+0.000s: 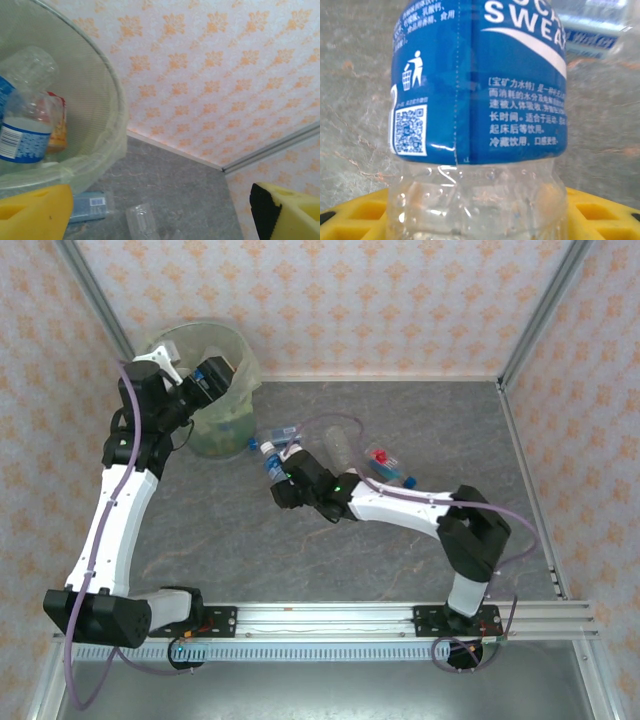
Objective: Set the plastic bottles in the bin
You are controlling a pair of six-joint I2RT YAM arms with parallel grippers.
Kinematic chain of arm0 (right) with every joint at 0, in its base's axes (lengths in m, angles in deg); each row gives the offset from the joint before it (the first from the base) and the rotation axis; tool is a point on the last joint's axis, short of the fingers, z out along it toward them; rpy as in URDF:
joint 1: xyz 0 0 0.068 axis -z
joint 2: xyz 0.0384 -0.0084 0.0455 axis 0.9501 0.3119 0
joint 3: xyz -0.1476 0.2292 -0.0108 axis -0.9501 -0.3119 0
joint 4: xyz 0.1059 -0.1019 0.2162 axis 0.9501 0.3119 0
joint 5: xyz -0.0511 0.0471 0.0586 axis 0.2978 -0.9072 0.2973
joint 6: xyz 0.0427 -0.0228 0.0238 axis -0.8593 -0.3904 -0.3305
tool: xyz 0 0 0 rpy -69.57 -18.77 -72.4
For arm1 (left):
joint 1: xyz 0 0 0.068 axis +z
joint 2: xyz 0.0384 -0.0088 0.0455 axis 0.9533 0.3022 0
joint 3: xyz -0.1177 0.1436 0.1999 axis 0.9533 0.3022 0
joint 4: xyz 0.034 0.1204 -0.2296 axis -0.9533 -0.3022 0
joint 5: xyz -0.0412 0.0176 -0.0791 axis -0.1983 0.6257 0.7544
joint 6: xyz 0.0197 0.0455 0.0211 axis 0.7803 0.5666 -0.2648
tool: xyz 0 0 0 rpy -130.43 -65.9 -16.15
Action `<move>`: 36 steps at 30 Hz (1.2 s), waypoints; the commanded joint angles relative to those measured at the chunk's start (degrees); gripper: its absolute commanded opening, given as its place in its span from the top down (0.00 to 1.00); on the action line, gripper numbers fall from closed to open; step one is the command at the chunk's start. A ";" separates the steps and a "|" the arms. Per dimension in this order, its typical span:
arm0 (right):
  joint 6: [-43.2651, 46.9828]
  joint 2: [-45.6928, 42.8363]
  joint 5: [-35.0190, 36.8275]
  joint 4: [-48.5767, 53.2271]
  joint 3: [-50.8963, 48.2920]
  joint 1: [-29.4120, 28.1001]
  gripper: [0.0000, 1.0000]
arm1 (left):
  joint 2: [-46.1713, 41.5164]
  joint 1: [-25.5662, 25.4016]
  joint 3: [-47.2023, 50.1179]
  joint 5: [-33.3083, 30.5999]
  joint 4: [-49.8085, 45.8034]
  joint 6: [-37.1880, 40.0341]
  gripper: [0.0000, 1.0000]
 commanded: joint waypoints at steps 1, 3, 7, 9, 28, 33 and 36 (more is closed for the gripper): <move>-2.64 -5.97 6.89 -1.43 -1.73 0.19 0.44 | 0.61 -1.66 -1.56 2.54 3.72 -2.94 0.09; -3.00 -8.74 8.92 -1.04 -2.42 0.37 0.44 | 0.95 -2.87 -0.91 3.71 5.22 -4.46 0.10; -3.15 -14.24 12.70 -0.91 -3.73 0.96 0.44 | 1.37 -6.38 1.03 4.40 8.91 -7.90 0.12; -2.68 -16.35 13.42 -1.00 -4.26 1.56 0.44 | 1.90 -8.86 1.99 4.58 10.69 -9.53 0.13; 3.45 -28.45 10.21 0.12 -8.02 4.05 0.44 | 12.84 -25.91 -1.10 2.83 13.94 -15.80 0.34; 4.18 -29.93 8.04 0.57 -8.96 4.76 0.43 | 12.58 -26.21 -1.69 0.92 13.65 -15.68 0.40; 4.76 -30.66 7.12 0.92 -9.18 4.77 0.44 | 13.08 -26.21 -2.72 1.68 14.20 -15.65 0.42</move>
